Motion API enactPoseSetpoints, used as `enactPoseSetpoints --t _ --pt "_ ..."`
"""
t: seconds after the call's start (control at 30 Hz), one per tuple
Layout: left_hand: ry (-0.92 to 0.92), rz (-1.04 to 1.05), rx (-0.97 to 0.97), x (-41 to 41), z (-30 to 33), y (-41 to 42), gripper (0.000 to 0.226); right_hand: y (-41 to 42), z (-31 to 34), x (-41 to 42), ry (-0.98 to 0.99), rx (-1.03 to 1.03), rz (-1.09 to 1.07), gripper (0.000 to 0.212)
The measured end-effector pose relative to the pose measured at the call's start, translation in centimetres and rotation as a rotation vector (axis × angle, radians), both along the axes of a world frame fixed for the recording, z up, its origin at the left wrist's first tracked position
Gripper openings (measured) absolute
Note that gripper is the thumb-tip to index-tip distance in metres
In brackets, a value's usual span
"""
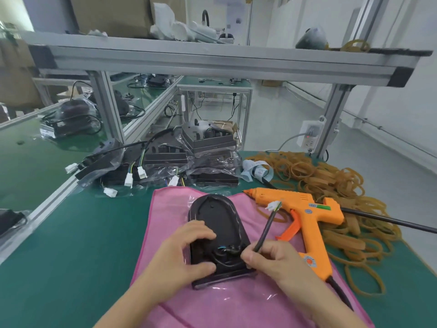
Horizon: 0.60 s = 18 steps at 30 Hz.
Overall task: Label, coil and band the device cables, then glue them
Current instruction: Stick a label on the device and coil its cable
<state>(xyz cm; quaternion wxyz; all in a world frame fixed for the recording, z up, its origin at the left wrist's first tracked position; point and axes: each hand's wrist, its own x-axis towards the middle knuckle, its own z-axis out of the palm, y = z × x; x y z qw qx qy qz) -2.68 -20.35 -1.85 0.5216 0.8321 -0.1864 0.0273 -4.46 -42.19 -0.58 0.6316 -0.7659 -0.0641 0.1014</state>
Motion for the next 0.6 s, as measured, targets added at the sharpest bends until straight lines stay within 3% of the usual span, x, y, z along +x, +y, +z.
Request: enactPoseSetpoints --t 0.1,0.27,0.37,0.6 --pt "-0.114 0.024 0.031 -0.7 -1.7 -0.3 0.059 -0.3 -0.1 0.1 -0.005 -0.049 0.030 0.024" --pt "-0.258 -0.014 0.065 -0.8 -2.3 0.1 0.043 -0.7 -0.4 0.1 0.012 -0.028 0.025 0.022" --pt "-0.292 -0.013 0.115 -0.7 -2.2 0.2 0.038 -0.9 -0.5 0.6 -0.122 -0.042 -0.086 0.015" --pt "-0.372 0.155 0.177 0.6 -0.2 -1.3 0.013 -0.5 -0.6 2.5 -0.154 -0.004 -0.124 0.011"
